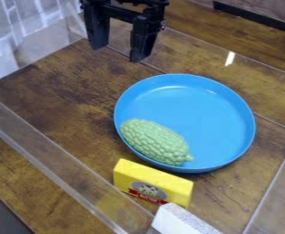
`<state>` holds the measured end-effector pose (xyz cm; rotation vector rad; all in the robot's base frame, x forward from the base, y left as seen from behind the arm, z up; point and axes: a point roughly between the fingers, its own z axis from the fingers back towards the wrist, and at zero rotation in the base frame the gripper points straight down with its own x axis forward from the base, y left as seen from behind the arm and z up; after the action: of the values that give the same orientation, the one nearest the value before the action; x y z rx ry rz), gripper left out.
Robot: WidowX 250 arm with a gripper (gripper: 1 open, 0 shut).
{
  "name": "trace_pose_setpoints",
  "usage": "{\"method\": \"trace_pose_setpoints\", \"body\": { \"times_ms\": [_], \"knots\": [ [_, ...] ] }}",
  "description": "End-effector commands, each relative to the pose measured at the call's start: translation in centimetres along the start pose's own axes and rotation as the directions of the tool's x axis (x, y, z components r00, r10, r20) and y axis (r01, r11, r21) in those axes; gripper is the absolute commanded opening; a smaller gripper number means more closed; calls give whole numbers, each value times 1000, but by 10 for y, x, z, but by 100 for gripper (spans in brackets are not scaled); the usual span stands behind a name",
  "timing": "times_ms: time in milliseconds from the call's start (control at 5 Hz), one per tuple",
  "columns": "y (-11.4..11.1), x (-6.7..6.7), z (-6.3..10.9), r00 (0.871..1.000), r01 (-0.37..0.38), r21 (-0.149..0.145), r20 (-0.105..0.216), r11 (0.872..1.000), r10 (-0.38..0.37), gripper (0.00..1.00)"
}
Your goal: Put the yellow block in the blue tray
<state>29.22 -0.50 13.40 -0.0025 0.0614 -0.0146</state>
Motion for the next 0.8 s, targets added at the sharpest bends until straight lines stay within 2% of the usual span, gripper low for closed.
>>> {"method": "trace_pose_setpoints", "body": {
  "times_ms": [0,200,400,600],
  "knots": [
    [2,-2,-15,999,42,-2,-18,999,-42,100],
    [-5,-9,-26,968,248,6,-24,969,-248,100],
    [-21,-12,-31,897,443,19,-15,896,-443,100],
    [-36,-10,-39,793,608,44,-16,792,-608,100]
  ]
}}
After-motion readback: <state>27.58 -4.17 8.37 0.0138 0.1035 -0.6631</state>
